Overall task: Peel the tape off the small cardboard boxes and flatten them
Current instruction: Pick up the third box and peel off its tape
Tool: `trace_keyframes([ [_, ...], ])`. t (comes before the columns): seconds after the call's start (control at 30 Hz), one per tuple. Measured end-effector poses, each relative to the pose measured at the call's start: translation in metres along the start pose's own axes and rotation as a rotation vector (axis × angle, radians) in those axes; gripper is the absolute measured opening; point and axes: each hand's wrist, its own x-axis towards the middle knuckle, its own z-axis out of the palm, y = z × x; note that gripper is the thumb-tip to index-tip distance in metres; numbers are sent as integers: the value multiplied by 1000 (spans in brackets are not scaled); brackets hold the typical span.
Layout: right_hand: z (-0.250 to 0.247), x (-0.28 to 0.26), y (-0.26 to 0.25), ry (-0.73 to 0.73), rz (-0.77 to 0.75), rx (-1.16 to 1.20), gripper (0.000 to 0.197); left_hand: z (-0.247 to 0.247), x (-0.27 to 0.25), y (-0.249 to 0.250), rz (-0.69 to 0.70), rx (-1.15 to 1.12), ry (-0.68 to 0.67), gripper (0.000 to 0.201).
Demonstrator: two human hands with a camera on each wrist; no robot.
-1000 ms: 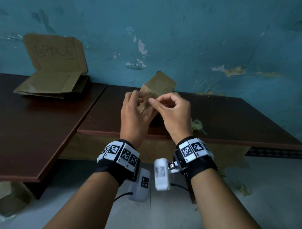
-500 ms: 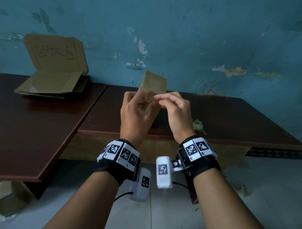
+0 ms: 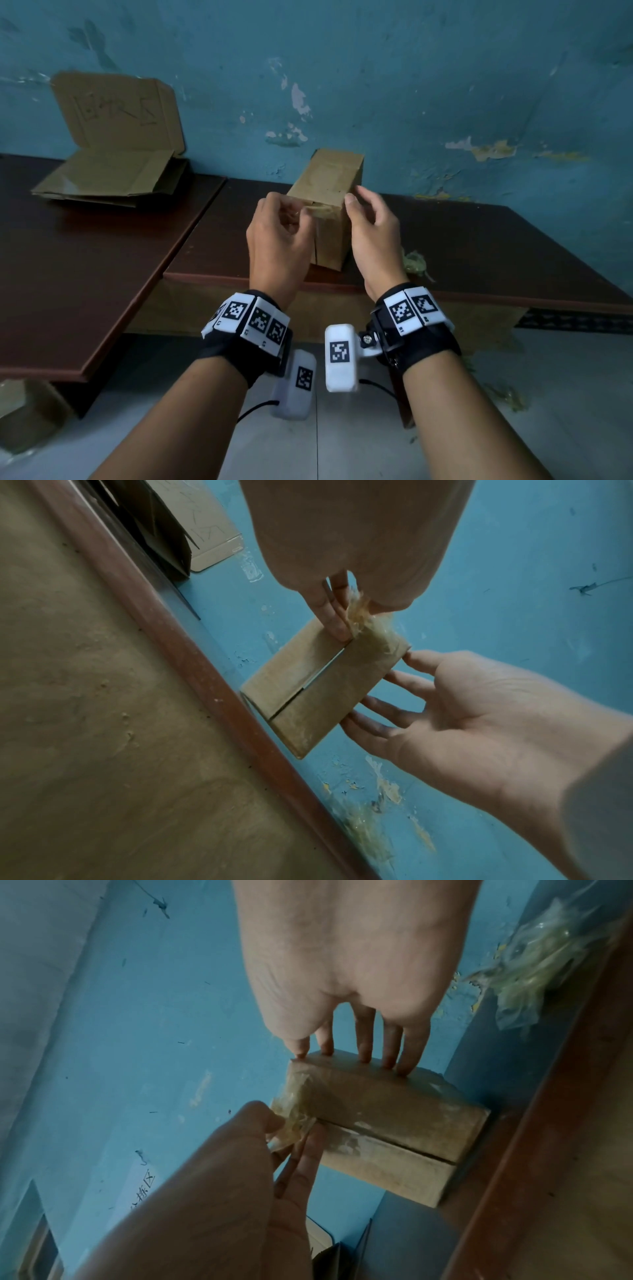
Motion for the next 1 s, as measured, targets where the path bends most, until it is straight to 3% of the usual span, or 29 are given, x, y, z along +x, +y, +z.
trace_keyframes([
  [0.2,1,0,6,-34,103,70,69,-1,-4,7,-12,-55,-61,10],
  [0.3,2,1,8,-38,106,84,82,-2,-6,11,-9,-84,-100,33],
  [0.37,1,2,8,-29,96,89,77,-1,-6,10,4,-64,-114,44],
  [0.5,-1,2,7,-38,88,67,74,-3,-1,4,50,-27,-92,29],
  [0.67,-1,2,7,-42,79,40,80,-4,3,-1,49,-18,-106,25],
  [0.87,-1,2,6,-62,85,11,69,-2,3,-2,9,-73,-119,27],
  [1.0,-1,3,7,-68,88,3,72,0,2,-2,-70,-137,-161,29],
])
